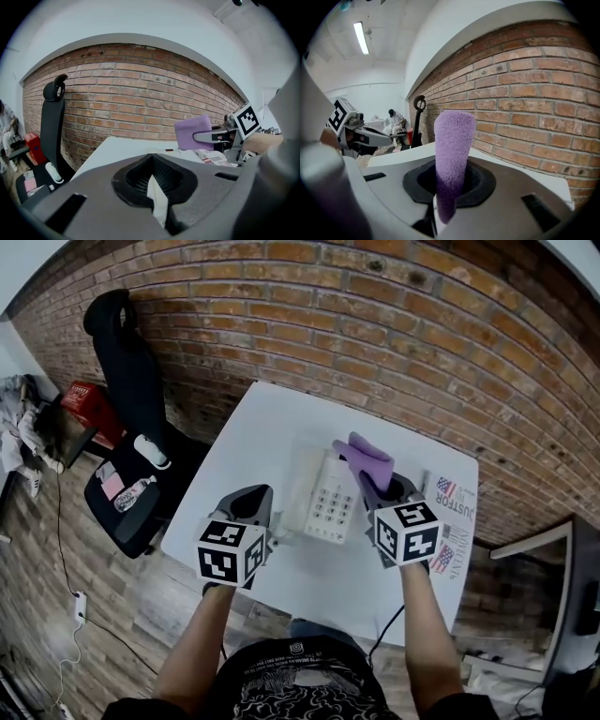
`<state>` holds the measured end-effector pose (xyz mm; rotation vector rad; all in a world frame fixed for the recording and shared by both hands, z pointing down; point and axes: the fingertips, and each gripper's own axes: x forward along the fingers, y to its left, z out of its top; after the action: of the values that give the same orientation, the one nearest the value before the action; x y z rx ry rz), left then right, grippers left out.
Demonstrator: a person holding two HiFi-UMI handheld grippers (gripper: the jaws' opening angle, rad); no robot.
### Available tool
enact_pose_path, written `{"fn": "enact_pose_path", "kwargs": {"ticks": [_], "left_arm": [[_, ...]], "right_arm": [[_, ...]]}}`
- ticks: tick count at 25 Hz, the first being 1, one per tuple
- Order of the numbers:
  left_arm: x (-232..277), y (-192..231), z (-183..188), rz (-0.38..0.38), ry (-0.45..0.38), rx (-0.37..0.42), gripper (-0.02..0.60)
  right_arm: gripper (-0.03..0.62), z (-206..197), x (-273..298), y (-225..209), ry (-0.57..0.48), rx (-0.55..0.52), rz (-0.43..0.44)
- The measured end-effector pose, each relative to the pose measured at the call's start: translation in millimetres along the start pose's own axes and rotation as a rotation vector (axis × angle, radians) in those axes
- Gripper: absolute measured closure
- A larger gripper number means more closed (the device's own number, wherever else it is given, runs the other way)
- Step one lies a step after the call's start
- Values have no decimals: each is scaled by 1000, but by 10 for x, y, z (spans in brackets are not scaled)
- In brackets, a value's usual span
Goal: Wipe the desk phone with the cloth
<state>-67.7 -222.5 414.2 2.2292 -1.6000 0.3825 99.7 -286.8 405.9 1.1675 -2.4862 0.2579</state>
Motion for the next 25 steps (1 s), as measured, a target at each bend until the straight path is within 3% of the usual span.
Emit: {"fn": "enact_pose_path", "kwargs": {"ticks": [6,13,25], "left_arm": [[226,78,16,11,30,3,580],[295,211,-47,26,59,1,580],[290,314,-205,-59,92,11,580]], "right_arm": [[551,-145,388,-208,72,-59,-28],[551,-175,653,-236,129,-242,-65],[551,-374,815,-81,215,-243,-57]]}}
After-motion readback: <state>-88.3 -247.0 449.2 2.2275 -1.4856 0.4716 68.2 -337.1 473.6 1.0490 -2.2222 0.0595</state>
